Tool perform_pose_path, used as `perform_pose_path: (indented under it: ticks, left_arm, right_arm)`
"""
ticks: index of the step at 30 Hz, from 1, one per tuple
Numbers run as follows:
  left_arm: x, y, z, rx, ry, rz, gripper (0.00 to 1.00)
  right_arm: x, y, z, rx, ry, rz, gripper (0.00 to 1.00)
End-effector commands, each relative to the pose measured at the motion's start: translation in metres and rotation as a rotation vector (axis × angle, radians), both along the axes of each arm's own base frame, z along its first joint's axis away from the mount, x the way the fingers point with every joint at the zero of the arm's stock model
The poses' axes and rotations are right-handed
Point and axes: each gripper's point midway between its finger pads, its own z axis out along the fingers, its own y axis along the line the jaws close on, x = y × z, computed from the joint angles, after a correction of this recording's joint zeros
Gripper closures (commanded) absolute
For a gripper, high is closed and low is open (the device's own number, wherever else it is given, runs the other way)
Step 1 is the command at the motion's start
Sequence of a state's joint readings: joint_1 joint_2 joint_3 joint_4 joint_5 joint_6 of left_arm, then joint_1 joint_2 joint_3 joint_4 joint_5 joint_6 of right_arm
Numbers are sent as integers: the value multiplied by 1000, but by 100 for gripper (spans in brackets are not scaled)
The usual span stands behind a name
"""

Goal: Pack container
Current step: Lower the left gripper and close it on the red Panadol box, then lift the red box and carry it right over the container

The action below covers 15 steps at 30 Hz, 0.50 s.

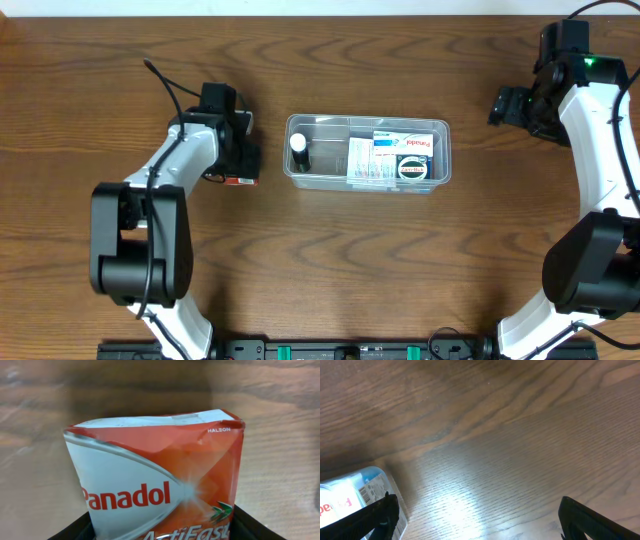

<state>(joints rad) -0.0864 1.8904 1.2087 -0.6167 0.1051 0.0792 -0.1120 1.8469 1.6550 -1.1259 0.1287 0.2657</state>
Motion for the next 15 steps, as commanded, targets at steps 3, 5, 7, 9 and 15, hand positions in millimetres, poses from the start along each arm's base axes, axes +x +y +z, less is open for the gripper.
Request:
perform_pose_path:
  ticks: [3,5,7,9,15]
  left_arm:
    - [26,11,80,28,-219,101,37]
    - [26,11,105,6,-281,137,37]
    - [23,11,130,-20,-339,181,37]
    - [18,7,153,-45,-390,191,37]
    - [0,-24,208,-132,-522,182,37]
  right_arm:
    - [2,-3,4,-14,-9,7,1]
    - [2,-3,4,-14,-10,7,1]
    - [2,-3,4,-14,-10,7,1]
    - [2,-3,4,-14,-9,7,1]
    - [2,-3,4,-14,-10,7,1]
